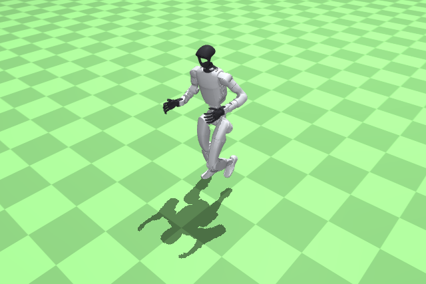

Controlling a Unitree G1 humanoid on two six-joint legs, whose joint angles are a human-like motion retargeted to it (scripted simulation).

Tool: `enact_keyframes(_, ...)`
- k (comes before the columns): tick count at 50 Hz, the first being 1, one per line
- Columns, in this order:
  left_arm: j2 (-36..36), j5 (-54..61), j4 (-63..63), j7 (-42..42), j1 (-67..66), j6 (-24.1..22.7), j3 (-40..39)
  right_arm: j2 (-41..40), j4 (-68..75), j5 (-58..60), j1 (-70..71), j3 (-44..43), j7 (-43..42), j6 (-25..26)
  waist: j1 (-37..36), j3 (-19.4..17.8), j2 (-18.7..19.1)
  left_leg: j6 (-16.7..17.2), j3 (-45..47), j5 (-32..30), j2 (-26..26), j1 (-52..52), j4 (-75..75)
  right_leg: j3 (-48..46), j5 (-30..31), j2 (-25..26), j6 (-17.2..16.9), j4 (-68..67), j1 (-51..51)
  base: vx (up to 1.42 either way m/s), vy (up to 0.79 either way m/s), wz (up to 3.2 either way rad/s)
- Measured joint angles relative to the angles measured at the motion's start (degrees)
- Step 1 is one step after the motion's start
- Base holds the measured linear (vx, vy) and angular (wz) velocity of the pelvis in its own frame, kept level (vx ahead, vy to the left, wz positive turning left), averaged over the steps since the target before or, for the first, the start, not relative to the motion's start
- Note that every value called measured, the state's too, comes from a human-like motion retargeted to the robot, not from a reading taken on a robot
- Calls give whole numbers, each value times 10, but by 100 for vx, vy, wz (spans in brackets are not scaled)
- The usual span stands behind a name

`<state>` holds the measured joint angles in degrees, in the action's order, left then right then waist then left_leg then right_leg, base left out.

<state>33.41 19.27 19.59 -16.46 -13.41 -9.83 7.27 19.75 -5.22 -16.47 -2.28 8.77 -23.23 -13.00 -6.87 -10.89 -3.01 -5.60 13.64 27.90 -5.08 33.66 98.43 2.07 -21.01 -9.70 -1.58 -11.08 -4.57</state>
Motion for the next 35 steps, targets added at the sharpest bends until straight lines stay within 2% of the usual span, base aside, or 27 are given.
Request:
enact_keyframes(2, 25, -5, -66, 11, -98, 15, -2, 3, -57, -37, 112, -23, 29, -27, -28, -24, 14, 29, -23, 18, -12, 54, 128, 10, -63, 8, 27, 5, -5, -6, -1, -97)
enact_keyframes(3, 32, 6, -88, 15, -148, 23, -6, 5, -91, -47, 154, -34, 35, -32, -35, -30, 16, 35, -37, 23, -7, 74, 159, 16, -72, 11, 38, 3, -1, -1, 2, -57)
enact_keyframes(5, 41, 31, -95, 20, -243, 23, -22, 15, -168, -46, 192, -53, 35, -39, -39, -24, 2, 17, -52, 26, 3, 99, 160, 17, -55, 12, 12, -41, 41, 6, 5, -5)
enact_keyframes(7, 55, 45, -47, 33, -326, -2, -51, 23, -243, -17, 146, -64, 30, -52, -19, -5, -24, -17, -47, 12, 13, 87, 80, 7, 15, -3, 12, 1, 38, 15, 9, 65)
enact_keyframes(8, 61, 47, -17, 46, -362, -14, -71, 26, -275, -6, 102, -73, 34, -57, -14, 4, -41, -29, -38, 6, 18, 65, 19, 3, 55, -13, -5, 9, 41, 18, 10, 36)
enact_keyframes(10, 54, 52, 33, 74, -406, -29, -111, 33, -308, -1, 1, -86, 59, -62, -11, 12, -69, -31, -22, -3, 31, -9, -142, 1, 128, -29, -37, 19, 43, 18, 11, -26)
enact_keyframes(12, 24, 63, 65, 89, -400, -26, -136, 42, -295, -7, -98, -80, 94, -54, -16, 6, -64, -8, -23, -31, 22, -116, -349, -8, 139, -9, -40, -37, 53, 14, 12, -100)
enact_keyframes(13, 6, 69, 78, 90, -382, -19, -143, 49, -279, -5, -143, -74, 112, -42, -21, 0, -48, 7, -25, -57, 0, -176, -461, -17, 113, 17, -39, -128, 80, 8, 14, -107)
enact_keyframes(15, -29, 62, 90, 89, -314, -14, -137, 67, -224, -17, -213, -56, 152, -36, -12, -11, -2, 55, -15, -117, -58, -281, -669, -51, 13, 70, 18, -369, 150, 0, 16, -52)
enact_keyframes(17, -52, 45, 73, 53, -191, -15, -106, 98, -138, -4, -243, -36, 174, -17, 21, -8, 18, 63, -1, -80, -82, -313, -763, -93, -64, 65, 31, -660, 267, -7, 18, 47)
enact_keyframes(18, -60, 35, 58, 31, -120, -14, -85, 110, -91, 1, -253, -21, 169, -6, 43, -8, 23, 54, -5, -29, -83, -316, -779, -108, -92, 51, 31, -777, 311, -9, 19, 105)
enact_keyframes(20, -74, 17, 7, -5, 48, -1, -40, 109, 10, -25, -261, 15, 122, 16, 83, -10, 21, 11, -35, 64, -69, -296, -766, -113, -136, 26, 20, -947, 380, -9, 15, 130)
enact_keyframes(22, -85, 16, -33, -19, 201, 20, -33, 89, 57, -79, -274, 32, 60, 26, 101, -12, 12, -27, -63, 91, -57, -256, -715, -101, -149, 34, 4, -1011, 424, -2, 3, 84)
enact_keyframes(23, -93, 24, -34, -26, 250, 22, -47, 87, 50, -91, -290, 30, 49, 25, 103, -9, 10, -28, -66, 82, -59, -245, -702, -99, -137, 44, -9, -1011, 438, 8, -3, 14)
enact_keyframes(25, -109, 17, -15, -36, 301, 4, -87, 110, -3, -96, -320, 10, 77, 4, 102, 16, 9, -6, -51, 35, -62, -243, -727, -92, -139, 60, 23, -960, 446, 18, -2, -49)
enact_keyframes(27, -128, 10, 31, -39, 278, -26, -128, 150, -68, -88, -351, -32, 145, -9, 104, 44, 20, 20, -39, -48, -69, -269, -788, -115, -117, 52, 53, -832, 408, 27, -4, -59)
enact_keyframes(29, -145, 10, 71, -21, 213, -43, -150, 165, -109, -98, -374, -63, 182, -15, 108, 61, 33, 45, -55, -142, -71, -290, -824, -142, -74, 55, 59, -644, 328, 29, -8, 6)
enact_keyframes(30, -152, 13, 83, -10, 175, -47, -154, 162, -120, -104, -380, -71, 190, -16, 111, 66, 37, 55, -70, -185, -67, -295, -828, -147, -41, 62, 51, -534, 280, 27, -9, 64)
enact_keyframes(32, -152, 32, 80, -2, 98, -42, -138, 144, -120, -98, -362, -67, 194, -10, 117, 61, 16, 43, -98, -203, -19, -275, -743, -102, 70, 64, 8, -279, 174, 23, -9, 86)
enact_keyframes(33, -148, 46, 68, 0, 65, -34, -125, 136, -112, -83, -337, -60, 189, -3, 116, 55, -7, 24, -96, -183, 18, -247, -654, -64, 130, 47, -16, -158, 124, 18, -9, 66)
enact_keyframes(35, -130, 58, 29, 15, 9, -17, -96, 121, -81, -22, -264, -36, 187, 24, 102, 39, -48, -14, -55, -120, 65, -166, -423, 3, 195, 0, -47, -2, 61, 12, -9, 20)
